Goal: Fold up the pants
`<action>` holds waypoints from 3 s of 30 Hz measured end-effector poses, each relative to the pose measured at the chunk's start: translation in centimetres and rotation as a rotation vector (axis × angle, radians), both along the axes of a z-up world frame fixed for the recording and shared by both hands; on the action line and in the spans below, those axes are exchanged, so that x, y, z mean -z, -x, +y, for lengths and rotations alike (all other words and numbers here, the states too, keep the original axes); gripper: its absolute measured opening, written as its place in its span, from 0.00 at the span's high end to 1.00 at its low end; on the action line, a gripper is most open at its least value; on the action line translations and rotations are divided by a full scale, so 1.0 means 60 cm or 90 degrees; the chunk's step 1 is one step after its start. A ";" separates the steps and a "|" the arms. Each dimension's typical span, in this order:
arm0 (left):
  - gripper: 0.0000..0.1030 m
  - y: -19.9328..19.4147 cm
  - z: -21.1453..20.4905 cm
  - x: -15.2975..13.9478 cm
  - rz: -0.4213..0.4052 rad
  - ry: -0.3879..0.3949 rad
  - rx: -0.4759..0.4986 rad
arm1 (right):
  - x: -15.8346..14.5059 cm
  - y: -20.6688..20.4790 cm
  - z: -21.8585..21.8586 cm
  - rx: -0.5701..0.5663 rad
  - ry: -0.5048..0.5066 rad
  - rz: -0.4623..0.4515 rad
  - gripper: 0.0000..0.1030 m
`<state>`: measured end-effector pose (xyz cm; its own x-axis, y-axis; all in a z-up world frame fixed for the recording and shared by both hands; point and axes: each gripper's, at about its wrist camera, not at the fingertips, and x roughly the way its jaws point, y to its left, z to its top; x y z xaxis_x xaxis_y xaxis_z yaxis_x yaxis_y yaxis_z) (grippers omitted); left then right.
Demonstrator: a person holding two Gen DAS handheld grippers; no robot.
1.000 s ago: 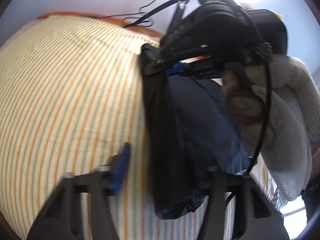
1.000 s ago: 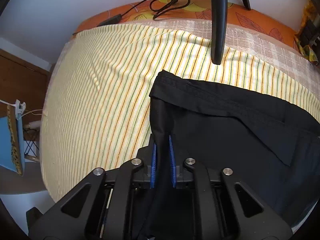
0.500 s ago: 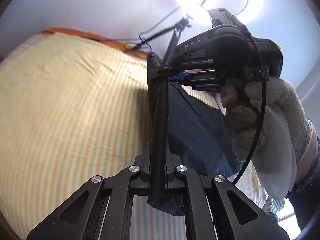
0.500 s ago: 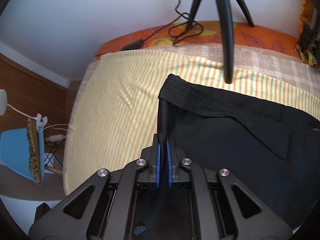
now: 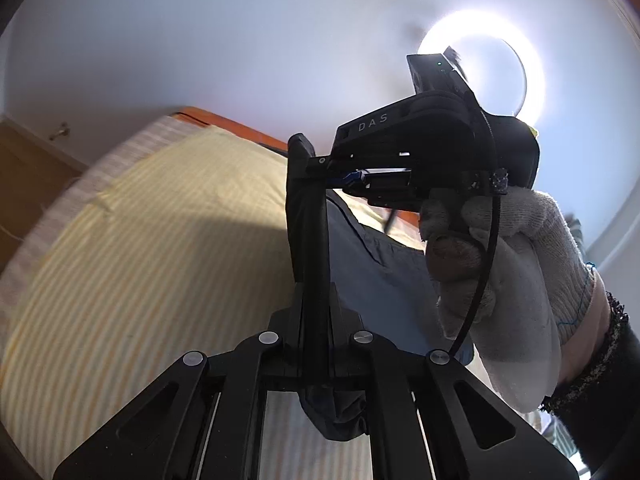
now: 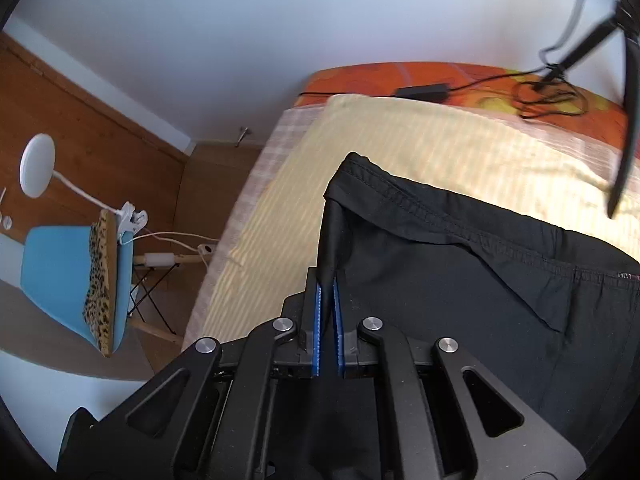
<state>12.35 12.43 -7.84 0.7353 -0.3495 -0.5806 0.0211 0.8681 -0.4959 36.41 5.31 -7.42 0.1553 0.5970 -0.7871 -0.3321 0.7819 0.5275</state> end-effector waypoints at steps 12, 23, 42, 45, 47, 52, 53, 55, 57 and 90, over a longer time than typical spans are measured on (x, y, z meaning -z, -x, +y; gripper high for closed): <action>0.78 -0.006 -0.028 -0.054 -0.015 0.041 0.076 | -0.055 0.005 -0.079 0.030 -0.048 -0.020 0.95; 0.61 -0.040 0.038 -0.053 -0.042 0.039 -0.019 | -0.100 0.014 -0.212 0.082 -0.094 -0.039 0.95; 0.62 -0.110 -0.260 0.039 0.056 -0.058 0.259 | -0.019 0.013 -0.476 0.177 -0.030 -0.021 0.95; 0.62 -0.113 -0.295 0.058 0.067 -0.103 0.284 | 0.020 0.003 -0.502 0.190 -0.022 -0.007 0.95; 0.62 -0.114 -0.310 0.067 0.071 -0.126 0.292 | 0.044 -0.001 -0.512 0.195 -0.017 -0.002 0.95; 0.62 -0.108 -0.322 0.077 0.072 -0.157 0.308 | 0.084 -0.008 -0.524 0.198 -0.011 0.006 0.95; 0.62 -0.109 -0.320 0.079 0.074 -0.154 0.309 | 0.090 -0.008 -0.526 0.199 -0.011 0.008 0.95; 0.62 -0.108 -0.326 0.083 0.078 -0.153 0.310 | 0.100 -0.007 -0.531 0.200 -0.012 0.012 0.95; 0.62 -0.109 -0.330 0.086 0.079 -0.157 0.313 | 0.110 -0.007 -0.532 0.200 -0.009 0.014 0.95; 0.41 -0.217 -0.209 0.114 0.186 0.083 0.140 | 0.121 0.087 -0.518 0.107 -0.078 -0.033 0.28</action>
